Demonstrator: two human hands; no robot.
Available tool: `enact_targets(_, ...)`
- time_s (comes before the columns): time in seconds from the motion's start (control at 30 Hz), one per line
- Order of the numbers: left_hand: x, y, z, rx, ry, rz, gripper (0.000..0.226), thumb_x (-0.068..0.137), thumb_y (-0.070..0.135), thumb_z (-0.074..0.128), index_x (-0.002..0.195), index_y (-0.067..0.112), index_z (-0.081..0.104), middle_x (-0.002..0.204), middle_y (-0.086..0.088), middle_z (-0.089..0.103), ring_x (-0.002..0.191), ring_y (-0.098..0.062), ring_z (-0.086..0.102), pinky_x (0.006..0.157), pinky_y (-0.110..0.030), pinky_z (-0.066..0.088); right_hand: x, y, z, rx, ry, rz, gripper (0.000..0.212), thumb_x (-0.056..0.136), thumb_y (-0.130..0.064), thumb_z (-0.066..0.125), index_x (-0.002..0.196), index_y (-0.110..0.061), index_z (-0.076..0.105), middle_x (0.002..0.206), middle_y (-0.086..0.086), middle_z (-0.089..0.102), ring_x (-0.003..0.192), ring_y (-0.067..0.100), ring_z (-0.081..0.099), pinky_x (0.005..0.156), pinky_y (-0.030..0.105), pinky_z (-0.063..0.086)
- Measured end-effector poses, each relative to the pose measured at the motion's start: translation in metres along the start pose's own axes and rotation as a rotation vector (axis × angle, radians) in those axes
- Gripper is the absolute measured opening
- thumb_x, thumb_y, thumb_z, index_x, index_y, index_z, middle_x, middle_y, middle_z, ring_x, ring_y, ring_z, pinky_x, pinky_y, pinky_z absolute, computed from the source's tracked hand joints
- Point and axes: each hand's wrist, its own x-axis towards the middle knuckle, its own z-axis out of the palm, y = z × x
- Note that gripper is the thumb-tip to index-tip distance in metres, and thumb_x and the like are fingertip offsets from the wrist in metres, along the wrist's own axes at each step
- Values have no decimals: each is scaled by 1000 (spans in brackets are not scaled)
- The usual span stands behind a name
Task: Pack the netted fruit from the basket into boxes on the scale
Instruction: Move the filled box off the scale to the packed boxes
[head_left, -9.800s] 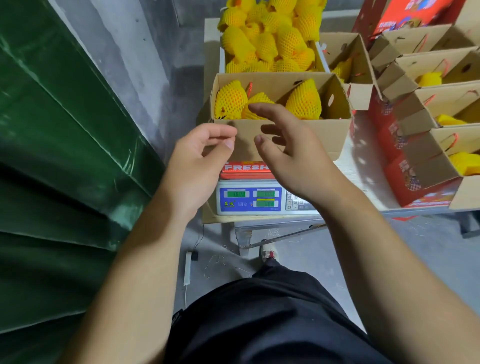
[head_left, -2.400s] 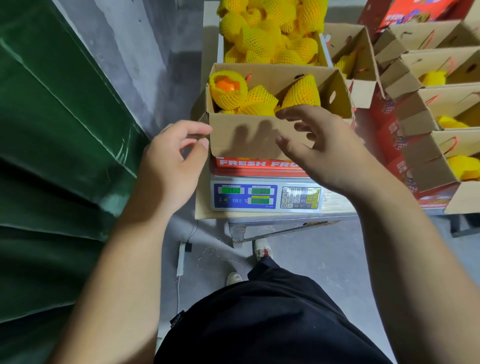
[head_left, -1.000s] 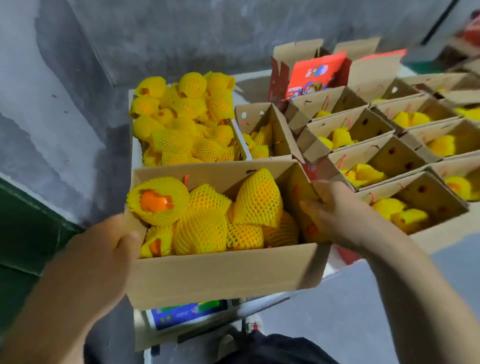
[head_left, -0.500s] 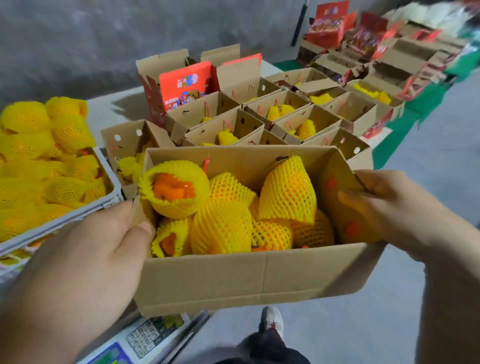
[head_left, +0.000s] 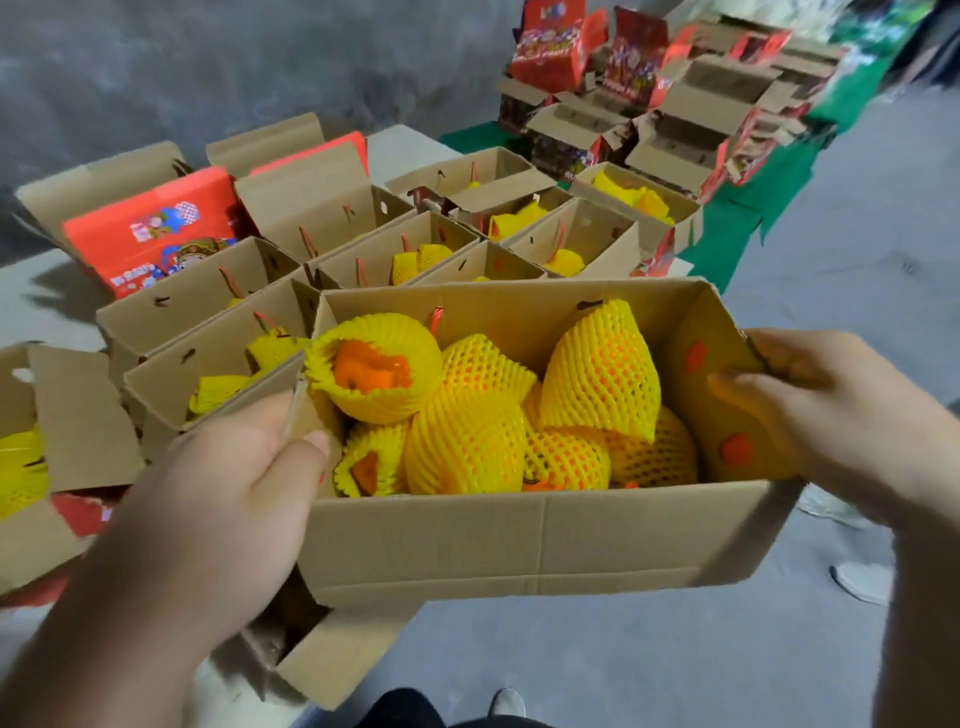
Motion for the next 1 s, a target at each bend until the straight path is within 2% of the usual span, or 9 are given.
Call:
enact_targets(0.17, 64, 50, 42, -16, 17, 61, 51, 89, 63, 31, 81, 24, 64, 65, 0, 61, 65, -25, 60, 60, -51, 52, 67, 24, -32, 11, 32, 29, 14, 96, -37, 61, 94, -25, 69, 76, 7, 69, 72, 32, 69, 57, 47, 56)
enact_targets(0.3, 123, 81, 71, -29, -14, 87, 46, 90, 55, 32, 84, 26, 67, 68, 3, 63, 68, -20, 59, 63, -44, 52, 127, 26, -49, -15, 47, 66, 40, 75, -52, 55, 103, -27, 69, 77, 6, 72, 73, 38, 70, 63, 58, 60)
enact_targets(0.5, 219, 109, 105, -83, -62, 29, 43, 86, 54, 36, 81, 21, 65, 66, -1, 62, 67, -20, 59, 62, -41, 48, 216, 32, -72, 6, 72, 89, 58, 62, -64, 53, 104, -28, 70, 76, 6, 73, 74, 39, 71, 64, 61, 60)
enact_targets(0.57, 249, 116, 115, -68, -47, 36, 41, 86, 55, 37, 81, 24, 64, 65, 2, 61, 67, -21, 59, 60, -38, 44, 244, 36, -77, 21, 84, 85, 51, 65, -61, 56, 101, -27, 70, 75, 7, 72, 73, 40, 70, 66, 61, 60)
enact_targets(0.7, 301, 131, 134, -47, -26, 35, 43, 88, 57, 34, 85, 24, 62, 69, 4, 60, 70, -24, 59, 64, -43, 47, 305, 48, -90, 93, 61, 51, 9, 90, -34, 66, 92, -26, 71, 73, 9, 71, 69, 40, 68, 61, 53, 57)
enact_targets(0.77, 323, 142, 146, -57, 21, 34, 40, 89, 57, 36, 87, 26, 61, 71, 7, 60, 68, -22, 58, 63, -42, 46, 342, 59, -98, 100, 32, 31, 12, 99, -22, 63, 92, -25, 73, 79, 6, 73, 71, 37, 69, 62, 49, 58)
enact_targets(0.83, 343, 155, 161, -49, 92, 34, 34, 91, 55, 38, 85, 28, 59, 73, 13, 59, 64, -20, 56, 58, -38, 42, 380, 67, -106, 123, -6, 12, 12, 102, -19, 61, 96, -22, 72, 91, 7, 74, 78, 37, 70, 66, 55, 63)
enact_targets(0.9, 358, 169, 178, -64, 148, 22, 35, 91, 56, 39, 85, 28, 58, 68, 8, 56, 63, -22, 56, 58, -41, 43, 420, 77, -114, 143, -47, -33, 12, 103, -18, 61, 97, -19, 71, 89, 10, 74, 73, 42, 72, 59, 61, 62)
enact_targets(1.0, 380, 198, 206, -80, 215, -15, 34, 91, 56, 39, 89, 31, 63, 73, 11, 59, 65, -19, 57, 59, -37, 40, 484, 94, -130, 118, -71, -138, 12, 103, -21, 61, 96, -17, 70, 87, 14, 74, 71, 41, 71, 57, 60, 61)
